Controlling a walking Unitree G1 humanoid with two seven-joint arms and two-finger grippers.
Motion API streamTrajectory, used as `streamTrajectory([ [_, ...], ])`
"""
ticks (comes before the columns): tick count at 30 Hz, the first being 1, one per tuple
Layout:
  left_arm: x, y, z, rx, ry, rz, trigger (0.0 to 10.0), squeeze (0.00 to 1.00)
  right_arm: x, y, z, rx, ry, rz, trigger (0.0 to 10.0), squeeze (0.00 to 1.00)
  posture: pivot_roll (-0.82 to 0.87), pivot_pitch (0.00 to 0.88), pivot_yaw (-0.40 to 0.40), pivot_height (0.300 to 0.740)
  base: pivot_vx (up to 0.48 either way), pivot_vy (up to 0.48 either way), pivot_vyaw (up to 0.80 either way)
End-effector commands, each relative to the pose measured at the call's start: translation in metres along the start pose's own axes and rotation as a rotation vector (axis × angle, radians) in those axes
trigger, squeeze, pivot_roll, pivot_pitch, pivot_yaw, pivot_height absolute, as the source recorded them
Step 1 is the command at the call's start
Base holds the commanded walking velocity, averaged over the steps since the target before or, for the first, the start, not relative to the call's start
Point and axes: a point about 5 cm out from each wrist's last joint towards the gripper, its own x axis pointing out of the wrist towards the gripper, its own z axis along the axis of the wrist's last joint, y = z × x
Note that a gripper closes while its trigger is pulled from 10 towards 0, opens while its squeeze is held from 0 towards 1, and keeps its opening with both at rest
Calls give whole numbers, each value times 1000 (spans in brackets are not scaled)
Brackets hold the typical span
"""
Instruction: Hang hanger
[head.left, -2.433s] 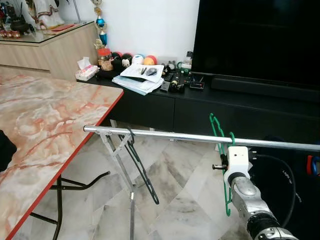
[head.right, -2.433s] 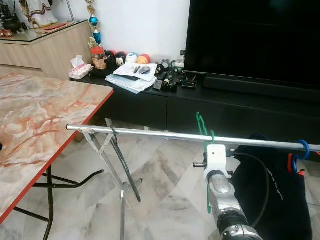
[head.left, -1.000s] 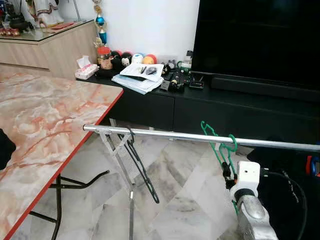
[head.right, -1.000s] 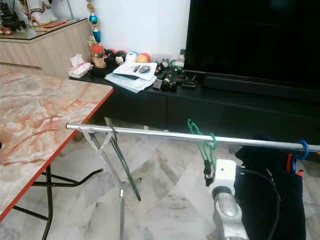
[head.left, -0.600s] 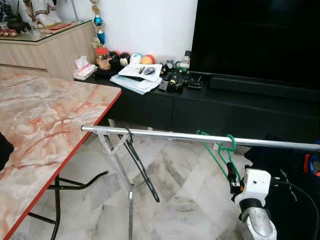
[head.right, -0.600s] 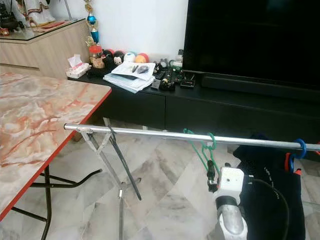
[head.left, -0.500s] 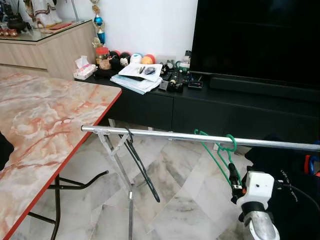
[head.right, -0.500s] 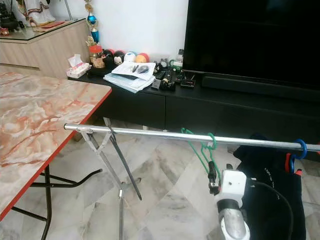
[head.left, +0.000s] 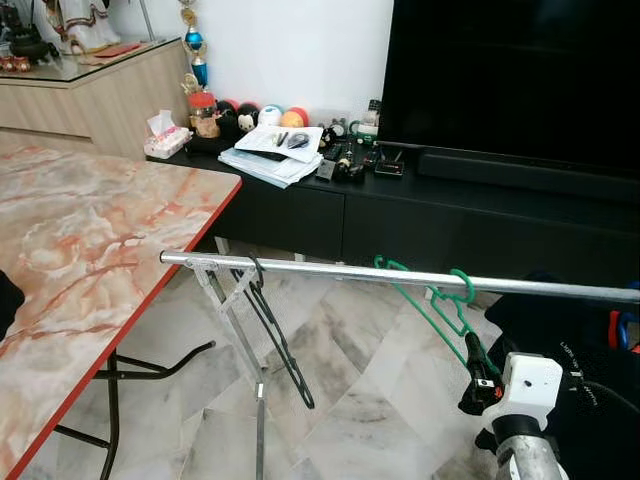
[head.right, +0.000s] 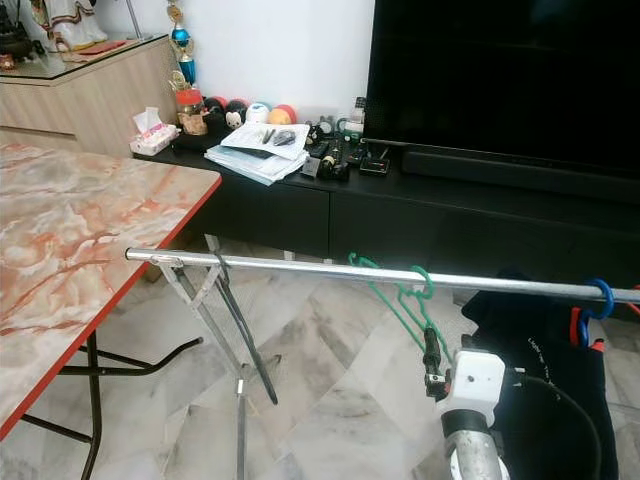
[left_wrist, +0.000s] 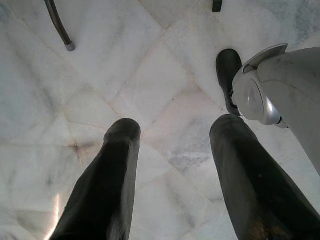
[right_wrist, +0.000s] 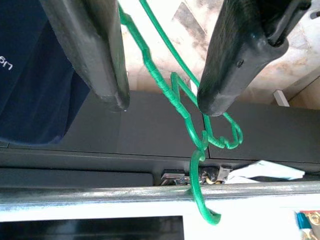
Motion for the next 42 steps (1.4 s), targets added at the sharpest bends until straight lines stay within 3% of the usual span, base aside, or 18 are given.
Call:
streamTrajectory([
  [1, -1, 0, -5, -9, 12, 0, 10000, 0, 1, 2, 4, -7, -10, 10, 10000, 0, -59, 0, 22, 740, 0, 0, 0],
  [19, 0, 0, -4, -20, 8, -4, 10000, 0, -1, 2, -4, -21, 25, -3, 10000, 0, -61, 0, 21, 740, 0, 0, 0],
  [42, 0, -1, -4, -31, 9, -6, 10000, 0, -2, -9, -14, -34, 63, -62, 10000, 0, -59, 0, 19, 740, -279, 0, 0],
])
